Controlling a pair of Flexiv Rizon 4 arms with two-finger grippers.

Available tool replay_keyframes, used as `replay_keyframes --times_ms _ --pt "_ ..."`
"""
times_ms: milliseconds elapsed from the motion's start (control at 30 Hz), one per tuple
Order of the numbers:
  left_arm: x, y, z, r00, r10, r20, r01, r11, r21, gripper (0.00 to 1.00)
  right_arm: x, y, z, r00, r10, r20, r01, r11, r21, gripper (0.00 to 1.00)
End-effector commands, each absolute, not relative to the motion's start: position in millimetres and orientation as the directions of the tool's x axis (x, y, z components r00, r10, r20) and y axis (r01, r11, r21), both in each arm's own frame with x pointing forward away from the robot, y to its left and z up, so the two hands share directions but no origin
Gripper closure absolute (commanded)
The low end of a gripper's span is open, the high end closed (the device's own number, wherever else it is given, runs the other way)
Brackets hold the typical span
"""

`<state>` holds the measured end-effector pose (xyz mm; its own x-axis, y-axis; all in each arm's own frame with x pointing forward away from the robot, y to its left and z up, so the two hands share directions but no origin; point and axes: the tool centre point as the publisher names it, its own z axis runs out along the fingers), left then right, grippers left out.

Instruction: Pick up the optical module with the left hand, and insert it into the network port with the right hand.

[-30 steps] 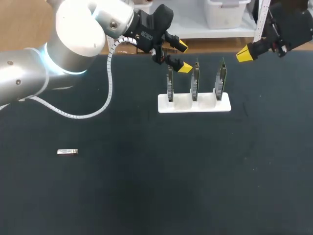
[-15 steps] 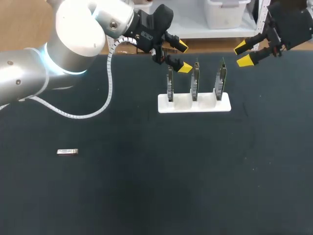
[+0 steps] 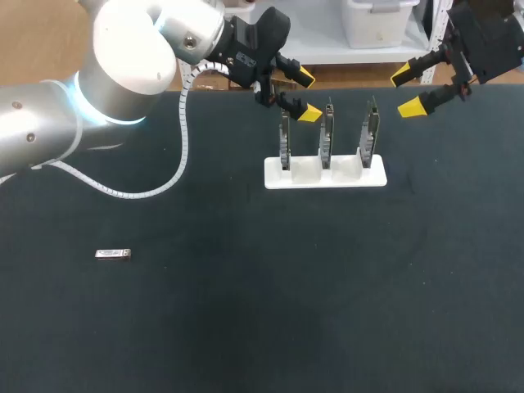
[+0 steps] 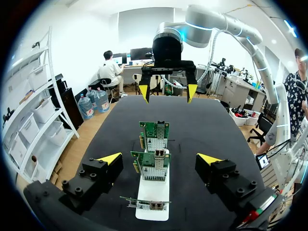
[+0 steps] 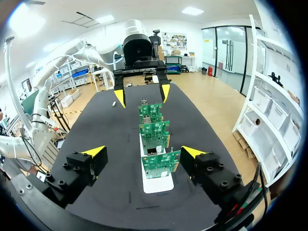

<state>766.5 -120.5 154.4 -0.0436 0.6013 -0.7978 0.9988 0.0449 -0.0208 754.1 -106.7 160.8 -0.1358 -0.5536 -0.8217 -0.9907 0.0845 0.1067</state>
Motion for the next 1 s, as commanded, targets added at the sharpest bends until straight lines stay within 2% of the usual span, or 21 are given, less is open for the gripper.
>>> replay_keyframes --times_ms 33,133,333,533,733,1000 --pt "766 -121 154 -0.042 0.601 -0.798 0.999 0.045 -0.018 0.0 753 -107 161 -0.136 -0.554 -0.821 -0.991 0.086 0.105 0.0" --pt "766 -120 156 -0.035 0.597 -0.801 0.999 0.05 -0.007 0.0 753 -107 161 -0.136 -0.554 -0.821 -0.991 0.086 0.105 0.0" --pt "764 -122 180 0.065 0.591 -0.804 0.993 0.04 0.11 0.0 753 -107 161 -0.136 -0.554 -0.821 -0.991 0.086 0.105 0.0" --pt "766 -113 204 0.091 0.555 -0.827 0.988 0.054 0.145 0.0 753 -107 161 -0.136 -0.554 -0.821 -0.991 0.086 0.105 0.0" --pt "764 -93 224 0.127 0.574 -0.809 0.973 0.086 0.213 0.0 753 -107 161 -0.136 -0.554 -0.821 -0.991 0.086 0.105 0.0" --pt "767 -36 240 0.128 0.712 -0.69 0.928 0.16 0.337 0.0 753 -107 161 -0.136 -0.554 -0.821 -0.991 0.086 0.105 0.0"
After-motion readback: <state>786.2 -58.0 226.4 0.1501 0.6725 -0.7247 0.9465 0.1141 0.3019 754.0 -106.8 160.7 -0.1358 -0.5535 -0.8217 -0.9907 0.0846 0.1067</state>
